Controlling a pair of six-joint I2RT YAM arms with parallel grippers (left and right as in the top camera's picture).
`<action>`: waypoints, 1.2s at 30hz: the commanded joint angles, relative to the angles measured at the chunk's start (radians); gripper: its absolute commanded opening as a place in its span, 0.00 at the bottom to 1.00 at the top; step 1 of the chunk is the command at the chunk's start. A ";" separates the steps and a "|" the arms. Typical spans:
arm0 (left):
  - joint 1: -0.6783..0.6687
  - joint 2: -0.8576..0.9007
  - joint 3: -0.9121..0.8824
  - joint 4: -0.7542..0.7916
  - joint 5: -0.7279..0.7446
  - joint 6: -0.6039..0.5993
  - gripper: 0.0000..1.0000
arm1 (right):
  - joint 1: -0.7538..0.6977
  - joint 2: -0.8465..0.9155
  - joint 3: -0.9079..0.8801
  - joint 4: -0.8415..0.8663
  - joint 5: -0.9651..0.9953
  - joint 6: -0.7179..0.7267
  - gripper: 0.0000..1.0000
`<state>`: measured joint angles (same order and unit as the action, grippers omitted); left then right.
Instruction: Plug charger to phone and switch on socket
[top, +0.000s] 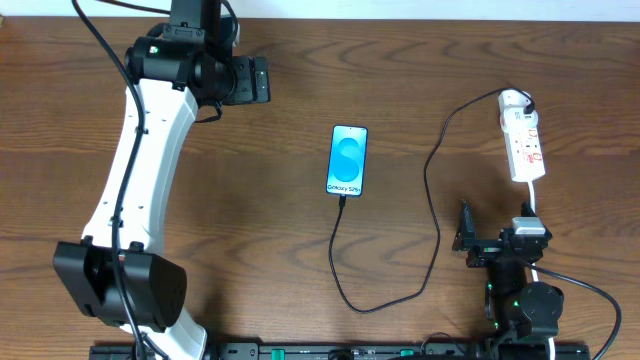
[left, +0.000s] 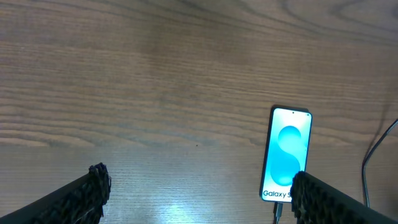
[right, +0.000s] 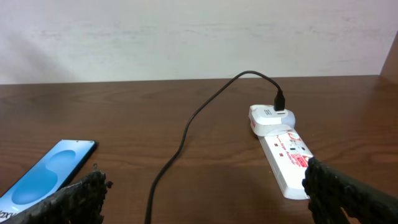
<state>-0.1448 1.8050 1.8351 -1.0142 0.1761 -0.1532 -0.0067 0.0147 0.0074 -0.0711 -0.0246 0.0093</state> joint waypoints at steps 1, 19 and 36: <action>0.002 0.006 0.003 -0.003 -0.013 0.010 0.94 | 0.008 -0.010 -0.002 -0.006 0.011 -0.018 0.99; -0.005 -0.040 -0.083 -0.141 -0.097 0.014 0.94 | 0.008 -0.010 -0.002 -0.006 0.011 -0.018 0.99; -0.002 -0.620 -0.703 0.015 -0.188 0.064 0.94 | 0.008 -0.010 -0.002 -0.006 0.011 -0.018 0.99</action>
<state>-0.1474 1.2564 1.2293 -1.0420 0.0013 -0.1402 -0.0051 0.0120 0.0071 -0.0711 -0.0219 0.0059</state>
